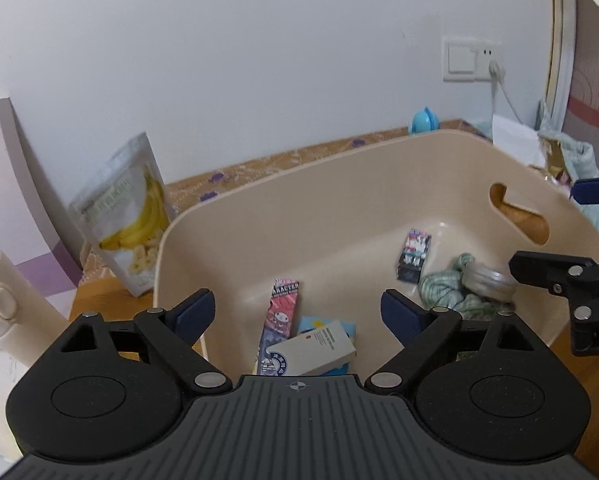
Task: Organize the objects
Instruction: 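Withdraw both tools from the bin toward the patterned box and figurine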
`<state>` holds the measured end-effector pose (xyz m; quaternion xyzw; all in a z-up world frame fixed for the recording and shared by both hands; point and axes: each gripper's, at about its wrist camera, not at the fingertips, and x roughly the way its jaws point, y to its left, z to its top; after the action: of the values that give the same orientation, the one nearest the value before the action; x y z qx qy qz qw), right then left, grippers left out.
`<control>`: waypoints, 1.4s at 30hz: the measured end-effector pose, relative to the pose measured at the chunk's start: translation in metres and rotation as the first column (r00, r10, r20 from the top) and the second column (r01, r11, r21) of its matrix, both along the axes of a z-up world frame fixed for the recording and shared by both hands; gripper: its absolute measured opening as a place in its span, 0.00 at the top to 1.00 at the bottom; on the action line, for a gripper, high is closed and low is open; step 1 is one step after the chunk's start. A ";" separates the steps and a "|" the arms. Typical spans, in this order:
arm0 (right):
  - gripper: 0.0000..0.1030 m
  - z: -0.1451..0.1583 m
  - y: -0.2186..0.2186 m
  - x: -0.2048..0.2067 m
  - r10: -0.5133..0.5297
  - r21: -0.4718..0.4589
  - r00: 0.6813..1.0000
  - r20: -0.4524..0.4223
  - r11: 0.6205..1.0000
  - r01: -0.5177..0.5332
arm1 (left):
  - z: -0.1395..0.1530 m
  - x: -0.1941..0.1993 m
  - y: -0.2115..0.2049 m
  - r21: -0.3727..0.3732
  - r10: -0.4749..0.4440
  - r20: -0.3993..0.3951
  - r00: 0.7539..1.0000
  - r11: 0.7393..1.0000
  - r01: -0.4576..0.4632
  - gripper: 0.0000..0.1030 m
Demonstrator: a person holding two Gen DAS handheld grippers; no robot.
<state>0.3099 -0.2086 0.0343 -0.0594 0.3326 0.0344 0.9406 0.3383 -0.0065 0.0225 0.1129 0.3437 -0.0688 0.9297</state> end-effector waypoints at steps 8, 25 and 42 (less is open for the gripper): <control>0.01 0.018 -0.006 -0.024 -0.005 0.031 0.999 0.054 1.000 0.003 | 0.024 -0.024 0.002 -0.037 0.023 0.062 0.998 0.999 -0.021 0.11; 0.00 0.022 -0.017 -0.081 -0.018 0.036 0.998 0.062 0.999 0.015 | 0.026 -0.089 0.008 -0.071 0.029 0.084 0.996 0.997 -0.023 0.10; 0.00 -0.017 -0.013 -0.106 -0.007 0.043 0.999 -0.034 0.999 0.009 | -0.007 -0.135 0.027 -0.082 0.051 0.033 0.998 0.996 -0.048 0.09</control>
<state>0.2038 -0.2220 0.0175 -0.0372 0.3476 0.0388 0.9361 0.2036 0.0201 0.0151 0.0679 0.3272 -0.0576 0.9408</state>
